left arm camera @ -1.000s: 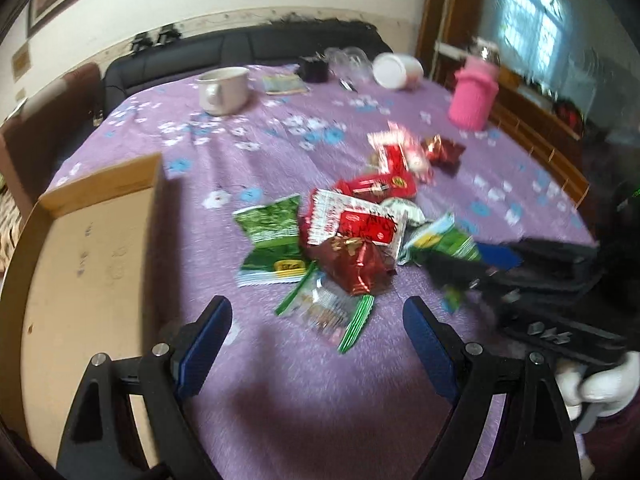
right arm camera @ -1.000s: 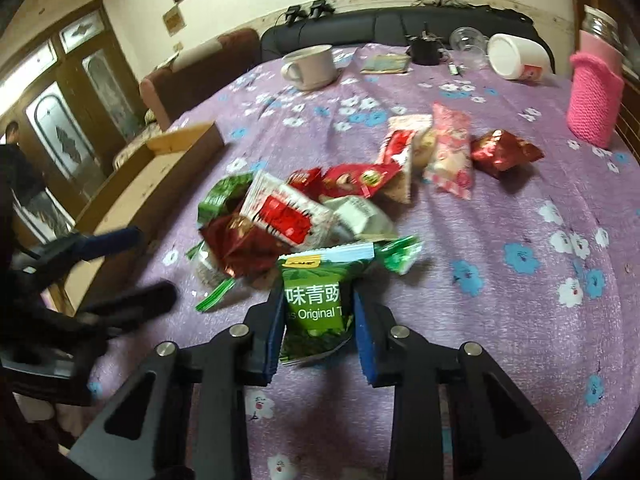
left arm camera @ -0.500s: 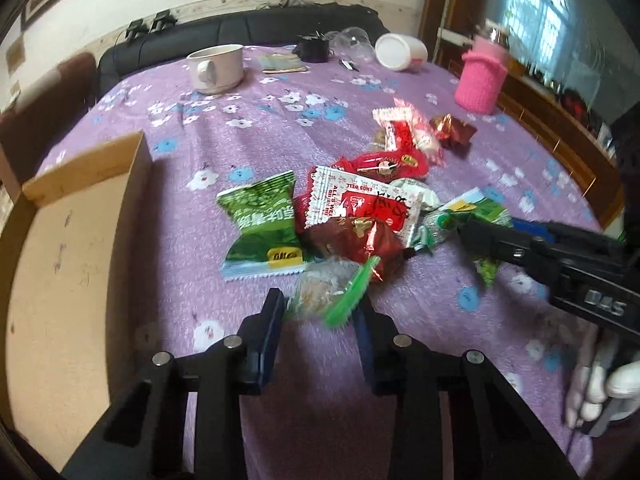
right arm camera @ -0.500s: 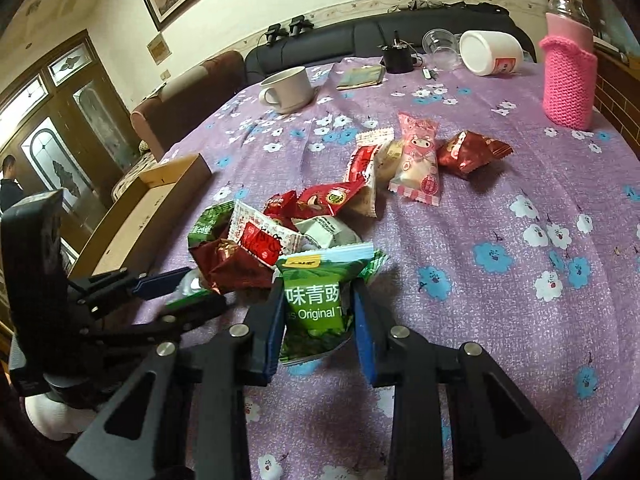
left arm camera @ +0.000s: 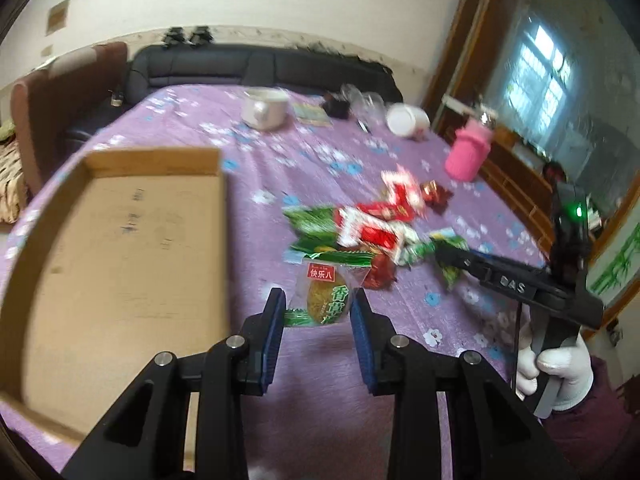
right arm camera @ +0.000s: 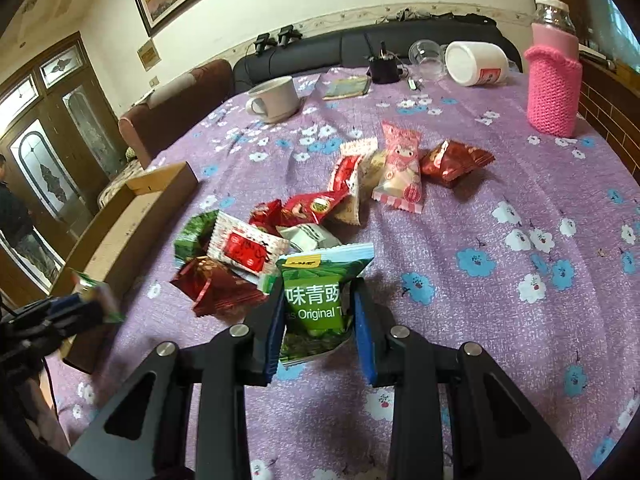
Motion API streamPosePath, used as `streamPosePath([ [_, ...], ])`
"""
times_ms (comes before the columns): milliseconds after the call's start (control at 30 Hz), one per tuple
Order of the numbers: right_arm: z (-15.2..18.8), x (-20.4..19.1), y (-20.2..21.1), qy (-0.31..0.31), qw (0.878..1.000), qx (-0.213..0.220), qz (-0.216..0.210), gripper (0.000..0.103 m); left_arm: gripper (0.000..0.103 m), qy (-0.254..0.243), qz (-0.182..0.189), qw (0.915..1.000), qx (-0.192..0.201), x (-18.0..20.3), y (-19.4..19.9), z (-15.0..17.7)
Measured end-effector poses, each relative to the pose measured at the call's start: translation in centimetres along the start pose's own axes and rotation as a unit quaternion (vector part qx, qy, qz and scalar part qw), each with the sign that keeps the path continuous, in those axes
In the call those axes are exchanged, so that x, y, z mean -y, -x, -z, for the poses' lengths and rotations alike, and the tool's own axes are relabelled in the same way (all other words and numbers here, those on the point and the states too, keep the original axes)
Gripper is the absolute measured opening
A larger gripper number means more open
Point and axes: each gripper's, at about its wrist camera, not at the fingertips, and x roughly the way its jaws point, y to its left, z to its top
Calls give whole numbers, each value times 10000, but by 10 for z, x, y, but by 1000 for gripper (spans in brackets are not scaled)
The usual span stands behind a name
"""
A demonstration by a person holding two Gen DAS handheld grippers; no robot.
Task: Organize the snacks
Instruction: 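Carry both snacks over the cardboard box and open both grippers to drop them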
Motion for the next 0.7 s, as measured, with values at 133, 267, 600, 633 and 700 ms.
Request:
streamPosePath([
  [133, 1, -26, 19, 145, 9994, -27, -316, 33, 32, 263, -264, 9990, 252, -33, 29, 2],
  [267, -2, -75, 27, 516, 9956, -168, -768, 33, 32, 685, -620, 9951, 356, -75, 47, 12],
  [600, -1, -205, -22, 1186, 9731, -902, -1758, 33, 33, 1493, -1168, 9817, 210, -156, 54, 29],
  [633, 1, -215, -29, 1255, 9711, -971, -1780, 33, 33, 1523, -1159, 9813, 198, -159, 55, 30],
  [700, 6, -233, -43, 1330, 9671, -1139, -1847, 34, 33, 1583, -1124, 9808, 195, -166, 54, 33],
])
